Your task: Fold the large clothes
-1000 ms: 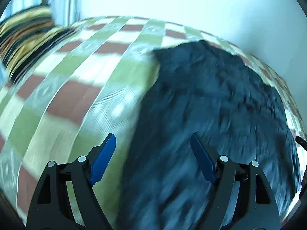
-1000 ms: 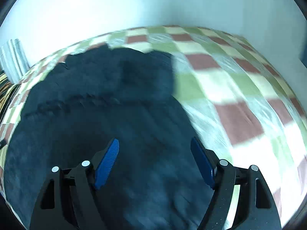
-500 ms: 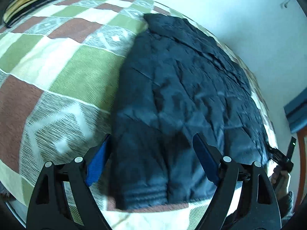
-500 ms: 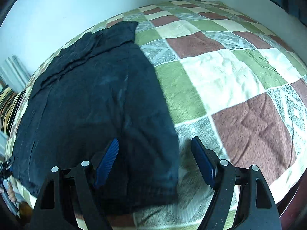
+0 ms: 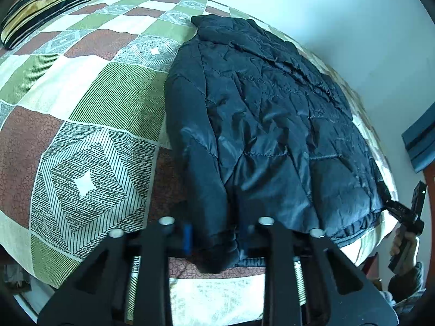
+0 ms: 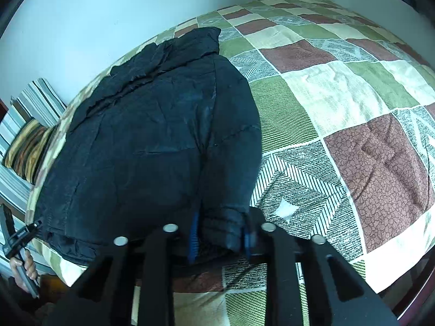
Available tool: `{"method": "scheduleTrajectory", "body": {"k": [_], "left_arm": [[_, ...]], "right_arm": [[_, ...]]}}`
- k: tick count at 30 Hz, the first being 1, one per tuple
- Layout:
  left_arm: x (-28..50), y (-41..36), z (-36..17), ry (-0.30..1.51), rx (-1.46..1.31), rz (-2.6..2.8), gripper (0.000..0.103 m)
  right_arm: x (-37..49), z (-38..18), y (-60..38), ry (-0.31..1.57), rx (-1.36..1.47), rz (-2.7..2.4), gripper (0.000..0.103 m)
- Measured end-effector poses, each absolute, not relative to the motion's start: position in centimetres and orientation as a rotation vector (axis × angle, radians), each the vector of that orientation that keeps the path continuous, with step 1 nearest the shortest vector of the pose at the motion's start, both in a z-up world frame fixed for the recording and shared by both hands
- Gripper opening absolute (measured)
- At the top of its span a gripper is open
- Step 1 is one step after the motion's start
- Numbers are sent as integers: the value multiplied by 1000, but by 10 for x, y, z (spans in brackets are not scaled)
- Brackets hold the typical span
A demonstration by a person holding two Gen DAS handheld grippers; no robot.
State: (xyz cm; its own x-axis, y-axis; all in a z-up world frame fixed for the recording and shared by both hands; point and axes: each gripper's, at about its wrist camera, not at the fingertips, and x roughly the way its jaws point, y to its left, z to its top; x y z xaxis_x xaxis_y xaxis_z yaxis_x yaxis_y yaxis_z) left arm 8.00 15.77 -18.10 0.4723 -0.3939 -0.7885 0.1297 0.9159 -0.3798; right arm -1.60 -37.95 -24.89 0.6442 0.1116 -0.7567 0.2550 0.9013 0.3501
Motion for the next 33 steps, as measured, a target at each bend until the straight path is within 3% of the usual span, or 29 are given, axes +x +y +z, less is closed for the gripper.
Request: {"method": "scheduleTrajectory", "body": {"k": [10, 18, 33], "left_arm": [[80, 171, -126, 868, -412, -348, 11], [150, 169, -78, 762, -476, -349, 10], [320, 144, -176, 977, -450, -207, 10]], "right_arm": [[-18, -204, -388, 766, 567, 21, 11], [52, -151, -403, 649, 606, 94, 11], [212, -229, -441, 840, 698, -34, 11]]}}
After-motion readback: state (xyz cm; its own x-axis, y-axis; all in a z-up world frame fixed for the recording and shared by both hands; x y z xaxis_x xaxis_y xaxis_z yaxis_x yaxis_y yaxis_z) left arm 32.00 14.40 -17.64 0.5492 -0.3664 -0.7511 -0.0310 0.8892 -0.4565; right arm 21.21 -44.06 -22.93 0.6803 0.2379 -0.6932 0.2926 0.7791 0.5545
